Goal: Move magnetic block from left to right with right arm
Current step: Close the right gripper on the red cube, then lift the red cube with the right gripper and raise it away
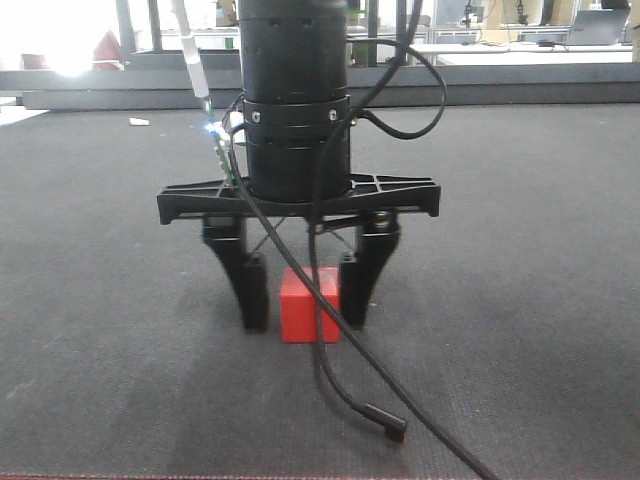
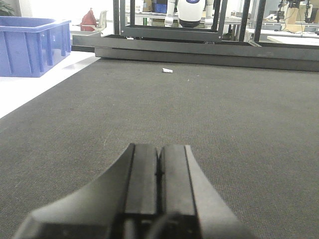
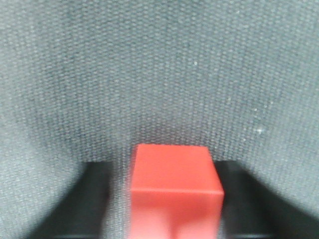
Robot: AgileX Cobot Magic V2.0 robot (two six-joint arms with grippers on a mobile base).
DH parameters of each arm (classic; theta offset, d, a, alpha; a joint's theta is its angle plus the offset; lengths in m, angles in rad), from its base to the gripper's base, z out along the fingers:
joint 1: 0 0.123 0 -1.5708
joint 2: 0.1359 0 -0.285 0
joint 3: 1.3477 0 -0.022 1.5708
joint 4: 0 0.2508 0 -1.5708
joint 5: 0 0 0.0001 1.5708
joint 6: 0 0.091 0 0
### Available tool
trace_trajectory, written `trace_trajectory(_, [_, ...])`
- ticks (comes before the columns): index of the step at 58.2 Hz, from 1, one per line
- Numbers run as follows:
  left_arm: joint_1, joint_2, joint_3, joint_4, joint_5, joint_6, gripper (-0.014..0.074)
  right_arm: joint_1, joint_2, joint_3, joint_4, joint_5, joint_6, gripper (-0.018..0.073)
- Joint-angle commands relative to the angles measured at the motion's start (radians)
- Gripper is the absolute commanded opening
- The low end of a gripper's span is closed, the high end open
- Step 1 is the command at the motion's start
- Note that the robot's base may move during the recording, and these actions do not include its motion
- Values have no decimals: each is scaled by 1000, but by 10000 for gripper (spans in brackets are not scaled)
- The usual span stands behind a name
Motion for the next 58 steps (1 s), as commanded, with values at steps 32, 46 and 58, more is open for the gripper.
trace_trajectory(32, [0,-8,10,-6,-83,-1,-117,-3,-229,-18,-106,63,-62,286])
trace_trajectory(46, [0,-8,10,-6,-83,-1,-117,-8,-375,73,-161,48,-86,286])
trace_trajectory(58, [0,-8,10,-6,-83,-1,-117,-80,-555,308,-161,-102,-149,286])
